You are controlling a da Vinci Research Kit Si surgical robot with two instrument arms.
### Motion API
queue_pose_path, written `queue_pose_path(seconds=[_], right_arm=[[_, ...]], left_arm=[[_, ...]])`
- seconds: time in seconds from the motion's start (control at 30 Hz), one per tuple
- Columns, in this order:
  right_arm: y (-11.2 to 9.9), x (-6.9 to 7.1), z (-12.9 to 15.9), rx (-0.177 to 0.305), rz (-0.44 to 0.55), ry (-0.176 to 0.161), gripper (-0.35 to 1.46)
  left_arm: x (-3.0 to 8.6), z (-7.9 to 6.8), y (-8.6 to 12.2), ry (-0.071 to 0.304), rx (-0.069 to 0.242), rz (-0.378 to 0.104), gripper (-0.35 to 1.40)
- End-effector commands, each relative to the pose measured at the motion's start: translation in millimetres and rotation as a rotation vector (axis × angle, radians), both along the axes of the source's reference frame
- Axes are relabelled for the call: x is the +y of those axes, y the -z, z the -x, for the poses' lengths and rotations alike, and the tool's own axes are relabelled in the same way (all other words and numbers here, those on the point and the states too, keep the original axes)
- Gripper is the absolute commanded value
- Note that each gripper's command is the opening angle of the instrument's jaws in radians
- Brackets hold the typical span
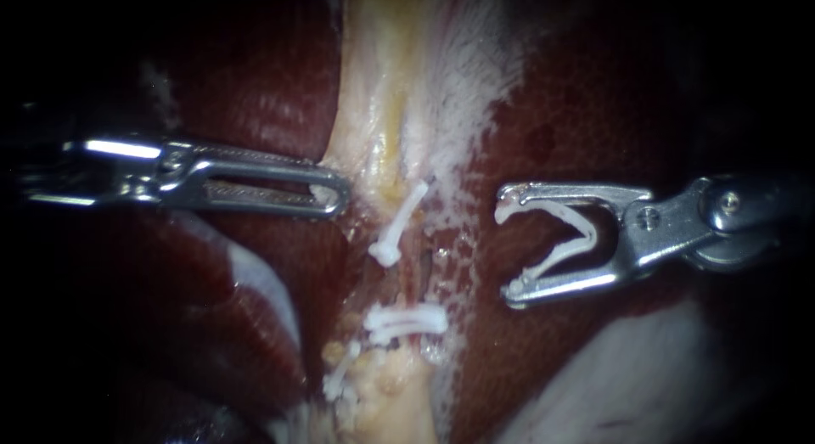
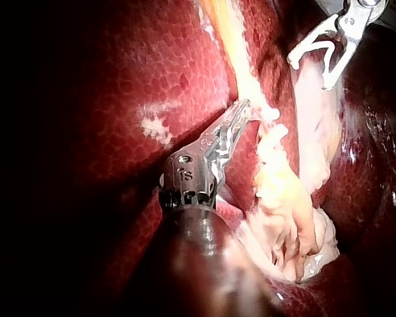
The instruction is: Clipping third clip right tube
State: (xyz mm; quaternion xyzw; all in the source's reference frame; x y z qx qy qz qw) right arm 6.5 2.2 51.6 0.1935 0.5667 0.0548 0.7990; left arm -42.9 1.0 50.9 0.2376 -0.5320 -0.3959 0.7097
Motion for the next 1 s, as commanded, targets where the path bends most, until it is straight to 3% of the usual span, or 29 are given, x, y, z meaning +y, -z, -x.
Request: queue_pose_path(seconds=[0.03,0.17,0.33,0.7,0.9,1.0], right_arm=[[0.0,0.0,0.0,0.0,0.0,0.0,0.6],[-0.2,-0.3,-0.2,0.0,0.002,0.0,0.6],[-1.0,-1.0,-1.0,-0.003,0.009,-0.002,0.6],[-5.5,-4.4,-4.0,-0.02,-0.063,-0.005,0.6],[-7.9,-5.3,-5.4,-0.033,-0.102,-0.014,0.6],[-8.4,-5.2,-6.3,-0.05,-0.148,-0.035,0.6]], left_arm=[[0.0,0.0,0.0,0.0,0.0,0.0,-0.35],[0.2,-0.5,0.3,-0.003,-0.003,-0.002,-0.35],[1.3,-2.0,1.3,0.0,-0.002,-0.009,-0.35],[4.5,-7.6,6.6,0.054,-0.005,-0.014,-0.35],[3.8,-7.5,9.2,0.065,-0.008,-0.005,-0.35],[3.4,-7.3,10.0,0.069,-0.003,0.001,-0.35]])
